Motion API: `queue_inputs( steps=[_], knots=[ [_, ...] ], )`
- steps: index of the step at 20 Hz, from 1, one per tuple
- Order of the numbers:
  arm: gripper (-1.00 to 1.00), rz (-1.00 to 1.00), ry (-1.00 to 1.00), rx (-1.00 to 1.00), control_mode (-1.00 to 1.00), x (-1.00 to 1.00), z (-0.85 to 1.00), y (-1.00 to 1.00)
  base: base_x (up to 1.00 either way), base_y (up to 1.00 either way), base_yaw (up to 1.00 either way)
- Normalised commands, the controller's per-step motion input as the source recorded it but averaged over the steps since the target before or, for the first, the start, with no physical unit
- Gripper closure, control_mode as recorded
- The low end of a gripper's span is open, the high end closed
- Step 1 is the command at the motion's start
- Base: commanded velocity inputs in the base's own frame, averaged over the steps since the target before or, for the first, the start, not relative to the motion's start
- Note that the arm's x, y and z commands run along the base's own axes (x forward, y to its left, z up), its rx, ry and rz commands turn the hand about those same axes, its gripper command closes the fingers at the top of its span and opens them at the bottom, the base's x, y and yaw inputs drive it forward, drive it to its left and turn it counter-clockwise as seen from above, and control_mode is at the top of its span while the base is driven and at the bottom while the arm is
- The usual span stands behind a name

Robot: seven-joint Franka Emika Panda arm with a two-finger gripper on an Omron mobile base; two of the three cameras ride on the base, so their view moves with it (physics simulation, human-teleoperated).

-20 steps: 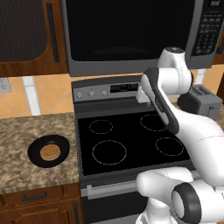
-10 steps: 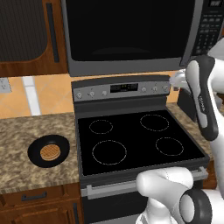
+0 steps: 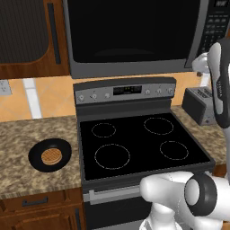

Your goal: Open the microwave, place the bowl with waffle inside the microwave, then close the microwave door and turn it on.

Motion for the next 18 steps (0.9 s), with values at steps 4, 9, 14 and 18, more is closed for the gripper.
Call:
queue_inputs(
  steps=[4,9,14,18],
  knots=[
    [-1.0,-0.01,-0.24,-0.01,-1.0,0.11,0.31,0.0,0.0,0.0,0.0],
    [-1.0,-0.06,-0.29,-0.08,-1.0,0.37,0.01,0.0,0.0,0.0,0.0],
    [-1.0,-0.04,-0.21,-0.06,-1.0,0.49,0.0,0.0,0.0,0.0,0.0],
    [-1.0,0.0,-0.03,0.0,-1.0,0.48,0.0,0.0,0.0,0.0,0.0]
  ],
)
